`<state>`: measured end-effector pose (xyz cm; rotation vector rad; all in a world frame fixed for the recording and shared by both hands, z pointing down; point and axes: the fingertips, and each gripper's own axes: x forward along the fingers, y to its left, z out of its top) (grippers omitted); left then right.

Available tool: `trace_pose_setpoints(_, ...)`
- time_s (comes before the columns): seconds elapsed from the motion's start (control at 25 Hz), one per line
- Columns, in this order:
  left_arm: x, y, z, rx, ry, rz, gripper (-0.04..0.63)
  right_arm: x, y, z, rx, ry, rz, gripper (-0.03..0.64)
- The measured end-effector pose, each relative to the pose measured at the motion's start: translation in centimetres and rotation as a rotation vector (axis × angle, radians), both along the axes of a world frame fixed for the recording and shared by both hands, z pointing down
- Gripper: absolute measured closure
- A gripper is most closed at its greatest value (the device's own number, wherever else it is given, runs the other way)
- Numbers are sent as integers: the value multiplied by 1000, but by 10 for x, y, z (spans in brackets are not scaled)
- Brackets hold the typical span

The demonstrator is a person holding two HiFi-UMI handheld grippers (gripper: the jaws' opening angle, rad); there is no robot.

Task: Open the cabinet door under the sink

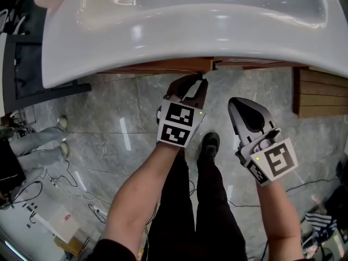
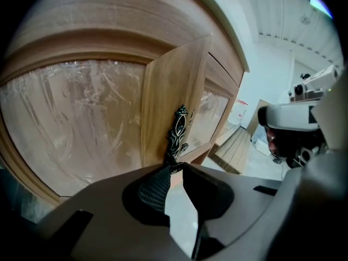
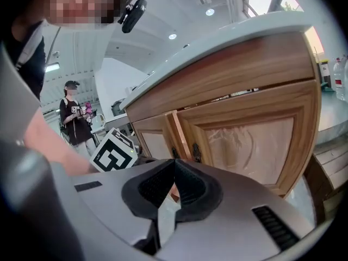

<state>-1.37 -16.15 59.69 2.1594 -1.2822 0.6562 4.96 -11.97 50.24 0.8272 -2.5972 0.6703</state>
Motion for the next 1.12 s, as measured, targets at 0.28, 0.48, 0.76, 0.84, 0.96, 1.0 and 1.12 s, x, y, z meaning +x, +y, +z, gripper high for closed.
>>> trace_pose_setpoints(0.28,-1,16,0,-1,24,72,514,-33,-25,-15,107,1,-94,524)
trace_pose_setpoints(0.48,-1,17,-1,5,32,66,514,-57,-29,-14,111,-39,-195,500)
trace_pose_setpoints(0.76,3,16,-4,21,47,82,514,-76,-41,-14,125,-52,-207,471)
trace_pose_setpoints(0.84,3,16,-5,21,49,88,514,-76,-40,-14,125,-61,-220,474)
trace_pose_setpoints(0.96,3,19,-4,21,52,98,514,-74,-37,-14,130,-65,-262,483)
trace_pose_setpoints(1.0,3,21,-4,22,53,101,512,-74,-36,-14,137,-65,-278,486)
trace_pose_setpoints(1.12,1,33,-4,32,62,111,512,-76,-26,-16,155,-59,-334,497)
